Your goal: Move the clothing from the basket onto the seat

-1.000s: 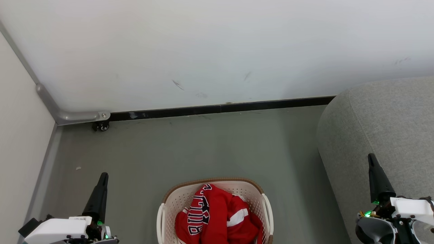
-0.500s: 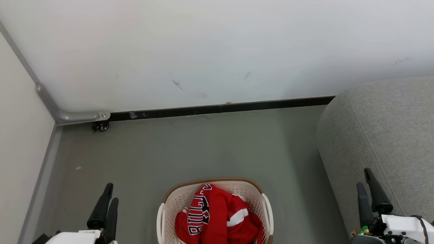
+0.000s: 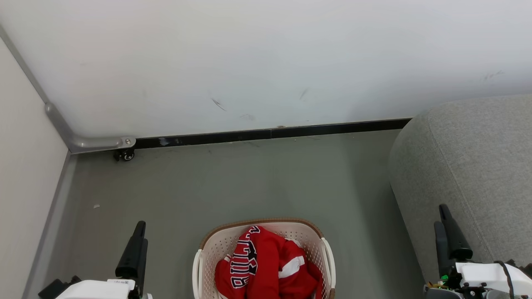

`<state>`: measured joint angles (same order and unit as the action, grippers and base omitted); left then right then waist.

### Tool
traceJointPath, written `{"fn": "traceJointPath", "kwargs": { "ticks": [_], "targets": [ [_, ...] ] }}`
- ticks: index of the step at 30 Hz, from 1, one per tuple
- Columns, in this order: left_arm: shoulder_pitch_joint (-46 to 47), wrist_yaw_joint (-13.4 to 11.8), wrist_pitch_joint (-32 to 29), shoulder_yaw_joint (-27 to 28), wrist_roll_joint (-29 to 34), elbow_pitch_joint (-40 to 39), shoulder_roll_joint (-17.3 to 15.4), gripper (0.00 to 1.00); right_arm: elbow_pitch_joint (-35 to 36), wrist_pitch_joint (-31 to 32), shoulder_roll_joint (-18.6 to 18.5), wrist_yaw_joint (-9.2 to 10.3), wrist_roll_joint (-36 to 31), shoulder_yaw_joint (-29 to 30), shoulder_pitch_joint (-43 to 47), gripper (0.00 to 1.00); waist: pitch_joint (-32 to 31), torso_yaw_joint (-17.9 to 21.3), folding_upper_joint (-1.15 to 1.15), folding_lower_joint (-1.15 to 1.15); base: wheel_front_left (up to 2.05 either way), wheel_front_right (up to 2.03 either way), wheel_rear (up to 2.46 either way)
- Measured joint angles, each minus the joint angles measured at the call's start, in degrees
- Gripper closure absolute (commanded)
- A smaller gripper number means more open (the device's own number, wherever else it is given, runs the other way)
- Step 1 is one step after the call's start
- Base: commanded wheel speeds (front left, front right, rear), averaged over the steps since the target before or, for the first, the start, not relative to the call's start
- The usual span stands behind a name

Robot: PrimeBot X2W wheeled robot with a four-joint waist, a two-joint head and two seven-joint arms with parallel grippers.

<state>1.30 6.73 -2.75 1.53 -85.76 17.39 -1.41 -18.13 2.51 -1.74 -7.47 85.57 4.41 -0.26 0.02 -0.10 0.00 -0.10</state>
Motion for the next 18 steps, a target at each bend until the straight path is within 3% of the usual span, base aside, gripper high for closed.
{"fn": "traceJointPath", "kwargs": {
  "ticks": [18],
  "targets": [
    [0.0, -0.7, 3.9, -2.8, 17.6, -3.0, -1.5, 0.00, 0.1, -3.8, -1.7, 0.00, -16.5, -2.3, 0.0, 0.00, -1.0, -0.2, 0.00, -0.82, 0.00, 0.00, 0.00]
  ]
}}
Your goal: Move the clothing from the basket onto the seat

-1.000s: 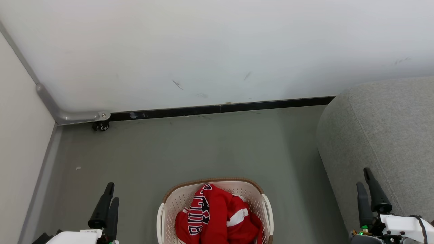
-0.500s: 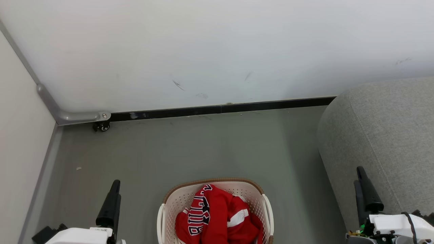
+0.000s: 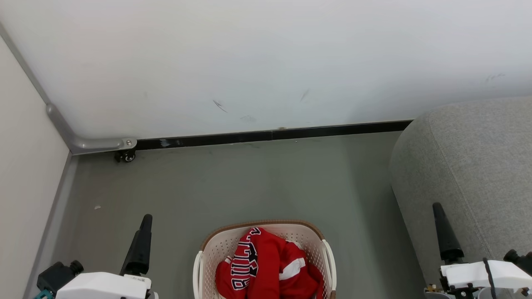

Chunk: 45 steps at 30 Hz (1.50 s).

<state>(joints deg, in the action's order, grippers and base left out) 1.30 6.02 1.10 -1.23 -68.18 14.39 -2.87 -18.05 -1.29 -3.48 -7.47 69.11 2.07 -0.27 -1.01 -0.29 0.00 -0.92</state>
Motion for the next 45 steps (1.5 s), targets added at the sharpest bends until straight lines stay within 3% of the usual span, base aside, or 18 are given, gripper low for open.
{"fn": "traceJointPath", "kwargs": {
  "ticks": [10, 29, 45],
  "targets": [
    [0.0, -2.0, 2.1, -2.8, 13.1, -2.0, -1.3, 0.00, 0.3, -1.8, 0.1, 0.00, -9.9, -1.0, 0.0, 0.00, -0.3, -0.1, 0.00, -0.06, 0.00, 0.00, 0.00],
    [-0.1, -6.6, 5.6, -7.6, 33.5, -3.4, -2.8, 0.00, -1.0, -5.3, 0.4, 0.00, -28.1, -2.1, 0.0, 0.00, 0.3, -0.1, 0.00, 0.73, 0.00, 0.00, 0.00],
    [-1.1, -10.1, 9.1, -10.1, 47.2, -3.4, -3.0, 0.00, -2.9, -7.3, 0.8, -0.01, -43.5, -1.5, 0.0, 0.00, 0.6, -0.2, 0.00, 0.87, 0.00, 0.00, 0.00]
  ]
}}
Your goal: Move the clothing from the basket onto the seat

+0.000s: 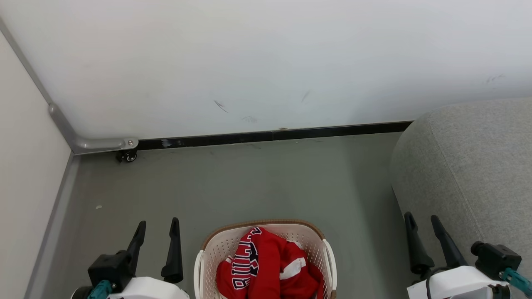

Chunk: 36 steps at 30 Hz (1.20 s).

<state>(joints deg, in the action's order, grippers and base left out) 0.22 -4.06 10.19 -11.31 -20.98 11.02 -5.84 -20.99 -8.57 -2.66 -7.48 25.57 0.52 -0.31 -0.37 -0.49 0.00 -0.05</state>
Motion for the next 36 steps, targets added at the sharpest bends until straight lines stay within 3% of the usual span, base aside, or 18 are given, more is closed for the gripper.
{"fn": "traceJointPath", "kwargs": {
  "ticks": [20, 36],
  "targets": [
    [0.0, -2.7, 4.0, -2.4, 15.4, 0.3, -0.6, 0.00, -1.6, -3.1, 0.2, 0.00, -17.2, -0.6, -0.1, 0.00, 0.1, 0.1, 0.00, 0.01, 0.00, 0.00, 0.00],
    [-0.1, -2.7, 4.0, -0.9, 15.0, 1.7, -0.2, 0.00, -2.0, -3.4, 0.2, 0.00, -16.4, -0.7, -0.5, 0.00, 0.4, 0.2, 0.00, 0.02, 0.00, 0.00, 0.00]
  ]
}}
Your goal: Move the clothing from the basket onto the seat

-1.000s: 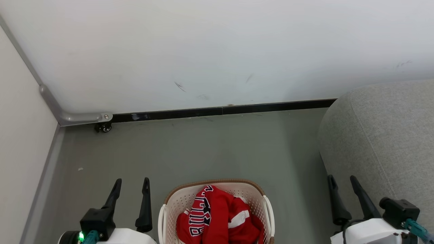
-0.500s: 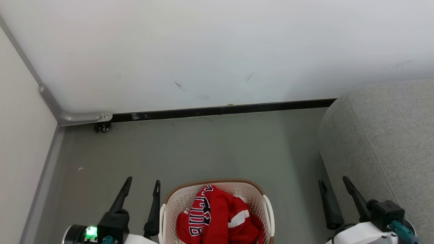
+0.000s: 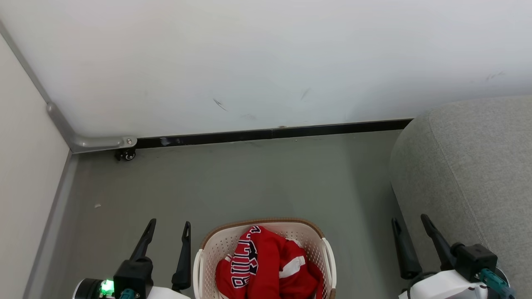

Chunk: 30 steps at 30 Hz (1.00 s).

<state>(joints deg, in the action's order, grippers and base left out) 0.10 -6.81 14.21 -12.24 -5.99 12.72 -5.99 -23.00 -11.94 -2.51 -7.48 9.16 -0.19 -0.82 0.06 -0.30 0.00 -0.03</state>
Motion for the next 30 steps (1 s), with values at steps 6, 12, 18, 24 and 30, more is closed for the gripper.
{"fn": "traceJointPath", "kwargs": {
  "ticks": [6, 12, 18, 24, 30],
  "targets": [
    [0.0, 0.0, 0.0, 0.3, 0.0, 0.0, 0.0, 0.00, 0.0, -0.2, 0.0, 0.00, 0.6, -0.2, -0.4, 0.00, 0.2, 0.1, 0.00, 0.00, 0.00, 0.00, 0.00],
    [0.0, 0.1, 0.0, 0.5, 0.0, 0.1, 0.1, 0.00, -0.1, -0.5, 0.0, 0.00, 0.8, -0.5, -0.4, 0.00, 0.3, 0.2, 0.00, 0.01, 0.00, 0.00, 0.00],
    [0.0, 0.3, 0.0, 0.5, 0.0, 0.2, 0.2, 0.00, -0.2, -0.7, 0.0, 0.00, 1.0, -0.6, -0.4, 0.00, 0.3, 0.1, 0.00, 0.01, 0.00, 0.00, 0.00],
    [0.0, 1.0, 0.0, 0.4, 0.2, 0.6, 0.1, 0.00, -0.1, -0.7, 0.0, 0.00, 1.0, -0.7, -0.4, 0.00, 0.4, 0.2, 0.00, 0.01, 0.00, 0.00, 0.00],
    [0.3, 1.8, 0.0, 0.2, 0.3, 1.0, -0.3, 0.00, -0.1, -0.8, 0.0, 0.00, 1.0, -0.9, -0.4, 0.00, 0.9, 0.4, 0.00, 0.01, 0.00, 0.00, 0.00]
  ]
}}
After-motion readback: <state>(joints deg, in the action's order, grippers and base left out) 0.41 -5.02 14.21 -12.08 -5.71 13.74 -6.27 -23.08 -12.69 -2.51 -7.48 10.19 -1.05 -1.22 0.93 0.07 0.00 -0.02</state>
